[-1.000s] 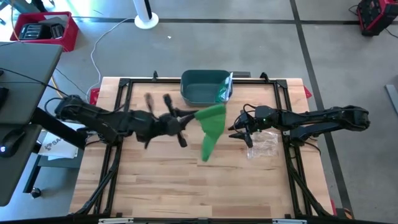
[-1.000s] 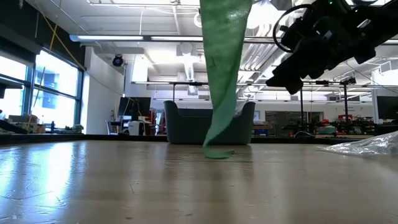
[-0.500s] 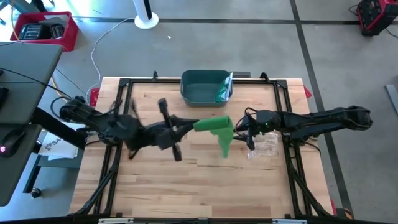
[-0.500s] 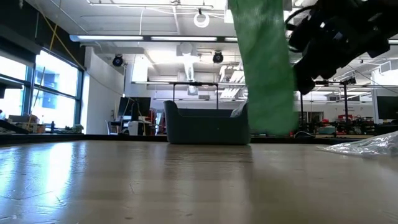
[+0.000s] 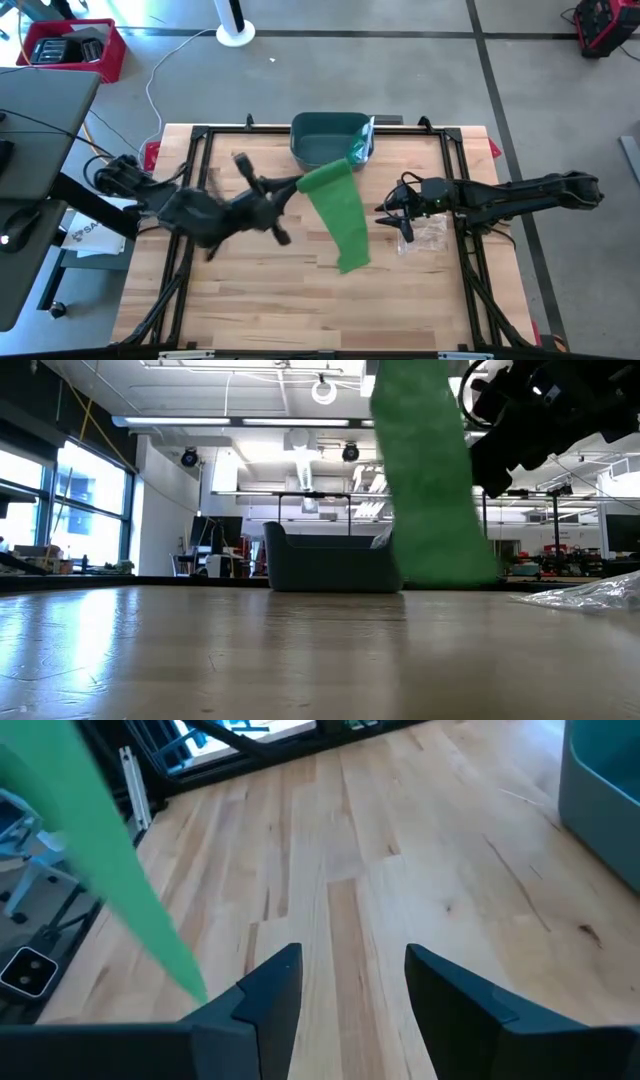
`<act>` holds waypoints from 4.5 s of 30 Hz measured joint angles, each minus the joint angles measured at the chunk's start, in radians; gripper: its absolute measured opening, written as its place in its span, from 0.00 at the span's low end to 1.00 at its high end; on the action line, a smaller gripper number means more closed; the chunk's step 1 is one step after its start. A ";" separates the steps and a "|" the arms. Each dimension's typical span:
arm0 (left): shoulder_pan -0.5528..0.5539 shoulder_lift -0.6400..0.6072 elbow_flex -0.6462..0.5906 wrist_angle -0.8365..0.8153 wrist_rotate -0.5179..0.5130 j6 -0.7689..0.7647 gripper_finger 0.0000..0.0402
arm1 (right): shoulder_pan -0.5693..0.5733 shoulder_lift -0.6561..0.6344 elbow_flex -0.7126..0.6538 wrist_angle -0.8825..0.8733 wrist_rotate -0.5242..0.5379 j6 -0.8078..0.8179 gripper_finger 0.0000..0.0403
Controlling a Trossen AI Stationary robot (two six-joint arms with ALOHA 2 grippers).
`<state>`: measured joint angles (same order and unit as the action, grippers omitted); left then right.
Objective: Roll bandage
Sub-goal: Roll the green bandage
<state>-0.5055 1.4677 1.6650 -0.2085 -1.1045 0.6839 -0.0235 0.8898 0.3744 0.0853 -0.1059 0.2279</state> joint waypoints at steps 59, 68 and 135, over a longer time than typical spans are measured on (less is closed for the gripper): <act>0.464 -0.278 -0.735 -0.302 0.101 -0.717 0.02 | 0.003 1.070 0.735 -0.455 -0.393 -0.944 0.40; 0.464 -0.278 -0.735 -0.308 0.106 -0.717 0.02 | -0.056 1.106 0.739 -0.475 -0.428 -0.938 0.02; 0.463 0.241 -0.866 0.324 0.815 -0.780 0.02 | 0.498 0.169 1.194 -0.533 0.366 -0.723 0.00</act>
<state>-0.0425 1.7090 0.7990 0.1155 -0.2892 -0.0959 0.4743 1.0593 1.5682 -0.4480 0.2598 -0.4953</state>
